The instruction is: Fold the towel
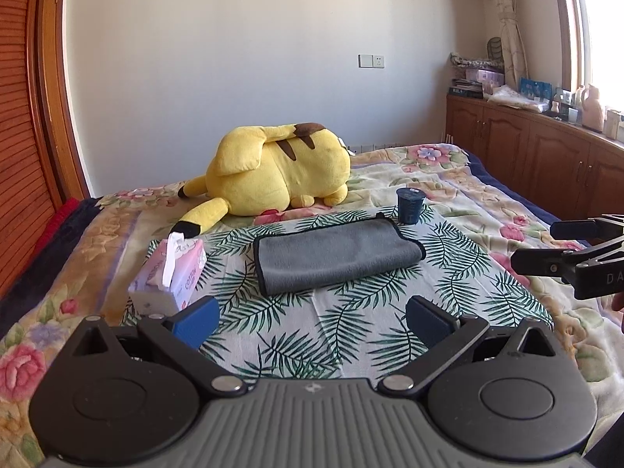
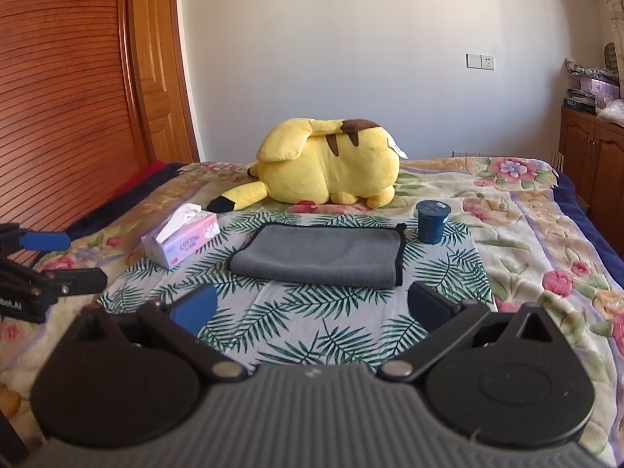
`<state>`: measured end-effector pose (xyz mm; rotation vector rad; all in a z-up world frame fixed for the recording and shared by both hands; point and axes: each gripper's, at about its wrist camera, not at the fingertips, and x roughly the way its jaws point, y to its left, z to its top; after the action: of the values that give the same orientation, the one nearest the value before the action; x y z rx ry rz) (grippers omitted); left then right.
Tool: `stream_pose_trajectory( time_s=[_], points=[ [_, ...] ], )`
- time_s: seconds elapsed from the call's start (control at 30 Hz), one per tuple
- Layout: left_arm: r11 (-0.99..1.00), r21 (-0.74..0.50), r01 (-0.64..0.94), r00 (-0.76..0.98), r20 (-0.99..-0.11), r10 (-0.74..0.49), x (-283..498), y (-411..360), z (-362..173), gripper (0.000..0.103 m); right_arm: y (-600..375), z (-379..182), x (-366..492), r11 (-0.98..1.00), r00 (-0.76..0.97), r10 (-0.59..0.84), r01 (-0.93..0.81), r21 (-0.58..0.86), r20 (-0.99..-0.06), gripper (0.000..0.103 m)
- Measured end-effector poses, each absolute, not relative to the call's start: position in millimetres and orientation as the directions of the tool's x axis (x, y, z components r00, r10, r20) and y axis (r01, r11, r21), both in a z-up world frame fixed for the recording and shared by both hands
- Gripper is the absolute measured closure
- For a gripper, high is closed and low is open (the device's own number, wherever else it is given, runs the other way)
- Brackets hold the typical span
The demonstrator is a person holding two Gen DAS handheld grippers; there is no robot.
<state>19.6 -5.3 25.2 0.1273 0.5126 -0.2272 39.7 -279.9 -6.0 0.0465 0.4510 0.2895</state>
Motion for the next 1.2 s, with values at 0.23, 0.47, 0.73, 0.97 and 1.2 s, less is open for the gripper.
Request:
stream_pose_trajectory(
  time_s=[0.23,0.47,0.73,0.97,1.2],
  points=[
    [0.975,0.033,0.219,0.843,-0.510,-0.172,6.2,-1.0,6.3,0.019,-281.9,-20.7,25.7,0.963,0.858,0.271,-0.246,0.113,-0.437,0.000],
    [0.980,0.010,0.200,0.844,-0.510,-0.168,0.0,-0.5,-2.6,0.019,-285.3,-27.1,19.0,0.965,0.855,0.262,-0.227,0.130,-0.448,0.000],
    [0.980,0.043,0.193,0.857,-0.495,-0.147,-6.1,-6.0,-10.4,0.019,-285.6,-35.8,10.5,0.967,0.856,0.253,-0.216,0.134,-0.450,0.000],
    [0.980,0.050,0.194,0.867,-0.477,-0.147,-6.7,-11.7,-15.9,0.019,-283.7,-41.8,9.3,0.969,0.865,0.245,-0.213,0.121,-0.438,0.000],
    [0.983,0.054,0.175,0.893,-0.429,-0.135,-9.5,-11.8,-11.1,0.019,-286.8,-39.9,7.1,0.969,0.881,0.246,-0.212,0.129,-0.404,0.000]
  ],
)
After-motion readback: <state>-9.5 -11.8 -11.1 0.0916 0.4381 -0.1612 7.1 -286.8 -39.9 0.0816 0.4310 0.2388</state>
